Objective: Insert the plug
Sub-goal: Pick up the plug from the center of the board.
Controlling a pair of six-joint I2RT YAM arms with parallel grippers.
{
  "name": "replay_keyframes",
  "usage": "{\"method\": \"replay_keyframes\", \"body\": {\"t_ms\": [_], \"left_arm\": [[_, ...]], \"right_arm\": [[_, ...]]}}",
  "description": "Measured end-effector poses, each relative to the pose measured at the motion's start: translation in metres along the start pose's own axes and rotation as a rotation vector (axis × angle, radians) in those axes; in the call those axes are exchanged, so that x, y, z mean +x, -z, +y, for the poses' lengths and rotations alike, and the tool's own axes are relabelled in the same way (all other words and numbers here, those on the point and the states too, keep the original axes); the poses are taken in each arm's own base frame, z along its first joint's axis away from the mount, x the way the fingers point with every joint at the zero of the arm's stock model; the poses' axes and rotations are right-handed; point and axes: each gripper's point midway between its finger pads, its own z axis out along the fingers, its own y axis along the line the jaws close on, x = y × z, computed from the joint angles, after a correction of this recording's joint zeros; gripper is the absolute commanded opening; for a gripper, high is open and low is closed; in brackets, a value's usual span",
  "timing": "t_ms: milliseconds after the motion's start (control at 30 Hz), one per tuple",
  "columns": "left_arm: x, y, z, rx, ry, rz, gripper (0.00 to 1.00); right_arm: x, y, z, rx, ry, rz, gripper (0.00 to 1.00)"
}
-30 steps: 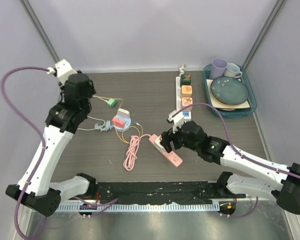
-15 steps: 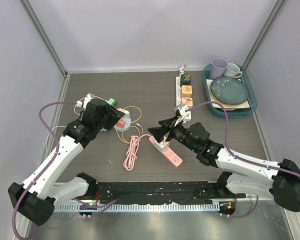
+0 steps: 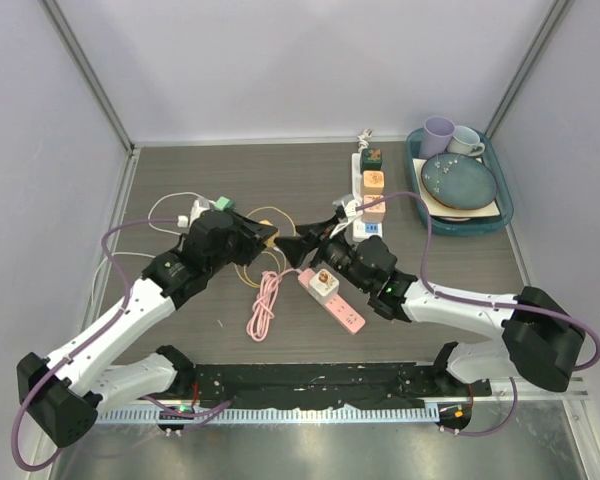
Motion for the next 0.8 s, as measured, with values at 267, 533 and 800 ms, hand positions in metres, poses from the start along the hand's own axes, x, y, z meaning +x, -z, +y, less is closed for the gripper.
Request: {"method": "replay_keyframes", "body": {"t_ms": [267,533,800], "left_arm": [[0.007,-0.006,-0.006,0.036,0.063,-0.019,0.20],[0.013,-0.010,-0.003,0.039,0.148,-0.012,0.20],[0.015,-0.010,-0.011,0.064,0.225,-0.005,0.20]], "right_arm": [[0.000,-0.012,-0.007,0.049,-0.037,-0.016,0.71],[0.004,0.007,-0.016,0.100,-0.060,-0.030,0.62],[0.017,0.019,-0.005,0.065,-0.107,-0.045,0.61]]}}
